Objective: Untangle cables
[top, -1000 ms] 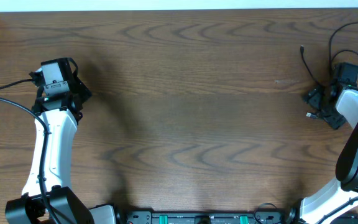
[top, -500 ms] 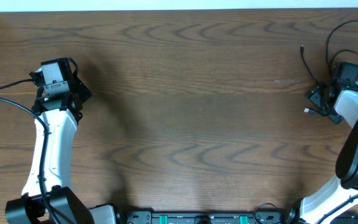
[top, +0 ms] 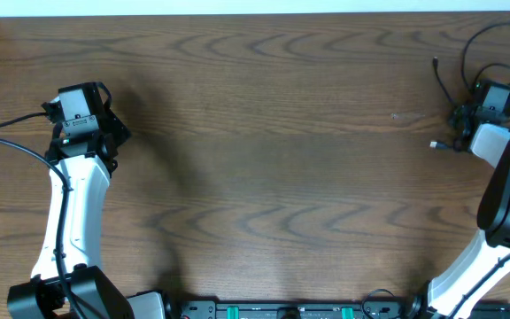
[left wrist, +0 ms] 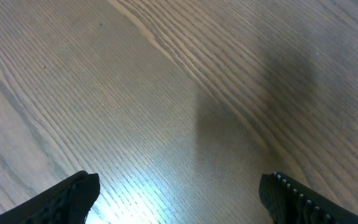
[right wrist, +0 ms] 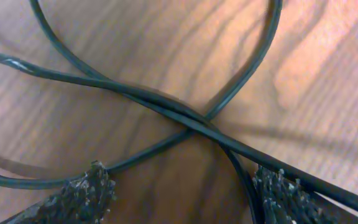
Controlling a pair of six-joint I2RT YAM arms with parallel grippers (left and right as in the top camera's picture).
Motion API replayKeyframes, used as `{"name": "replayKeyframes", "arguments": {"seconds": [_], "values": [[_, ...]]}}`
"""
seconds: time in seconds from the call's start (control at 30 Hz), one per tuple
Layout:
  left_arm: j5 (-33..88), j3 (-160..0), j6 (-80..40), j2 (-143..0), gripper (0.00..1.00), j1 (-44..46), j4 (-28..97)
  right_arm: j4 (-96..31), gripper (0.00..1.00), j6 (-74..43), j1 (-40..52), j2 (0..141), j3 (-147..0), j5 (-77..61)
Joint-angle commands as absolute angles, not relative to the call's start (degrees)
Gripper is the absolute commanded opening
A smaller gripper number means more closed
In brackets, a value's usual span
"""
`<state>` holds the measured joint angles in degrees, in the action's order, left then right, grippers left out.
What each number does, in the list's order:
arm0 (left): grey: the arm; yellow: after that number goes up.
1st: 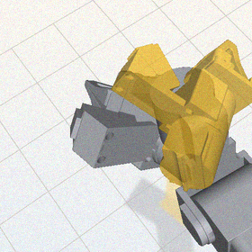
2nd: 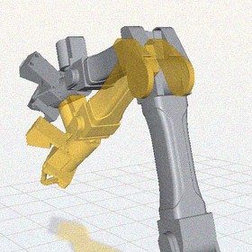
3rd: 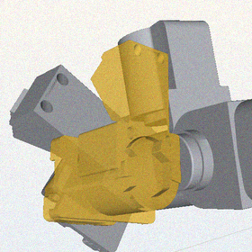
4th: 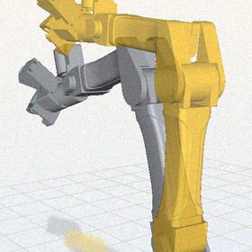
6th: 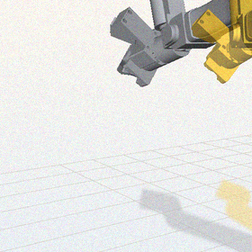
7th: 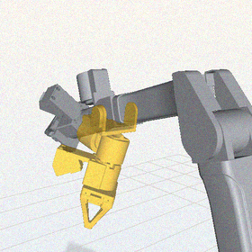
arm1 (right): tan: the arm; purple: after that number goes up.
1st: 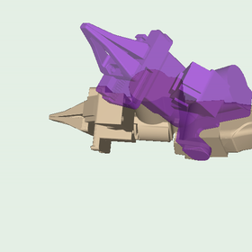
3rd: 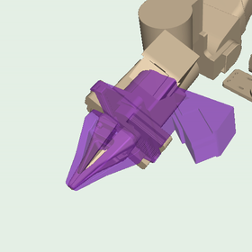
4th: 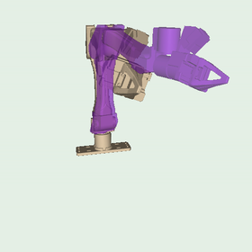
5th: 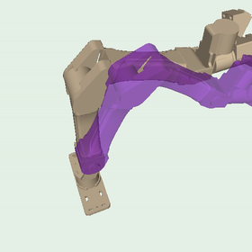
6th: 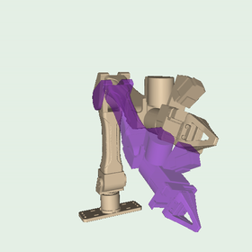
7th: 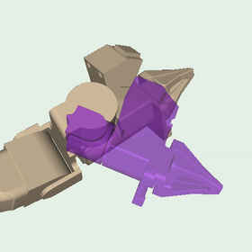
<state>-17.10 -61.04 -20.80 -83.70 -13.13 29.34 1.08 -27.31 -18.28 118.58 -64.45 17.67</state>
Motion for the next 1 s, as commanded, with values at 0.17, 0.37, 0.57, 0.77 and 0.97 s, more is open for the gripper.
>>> {"name": "replayKeyframes", "arguments": {"seconds": [0.17,0.37,0.57,0.77,0.97], "values": [[-18.5,-62.1,-21.1,-83.9,0.87,-13.4,29.3,-2.1,0.70,-29.5,-18.7,133.7,-68.9,1.0],[-18.5,-62.1,-21.1,-83.9,0.88,-13.4,29.3,-7.2,0.68,-29.5,-19.0,136.4,-81.3,0.4],[-18.5,-62.1,-21.1,-83.9,0.87,-13.4,29.3,-18.5,0.81,-23.9,-19.0,136.4,-90.5,-0.6],[-18.5,-62.1,-21.1,-83.9,0.87,-13.4,29.3,-32.3,0.99,-23.0,-19.0,135.8,-96.2,-1.9],[-18.5,-62.1,-21.1,-83.9,0.87,-13.4,29.3,-38.0,0.99,-20.6,-18.5,126.6,-97.1,-1.7]]}}
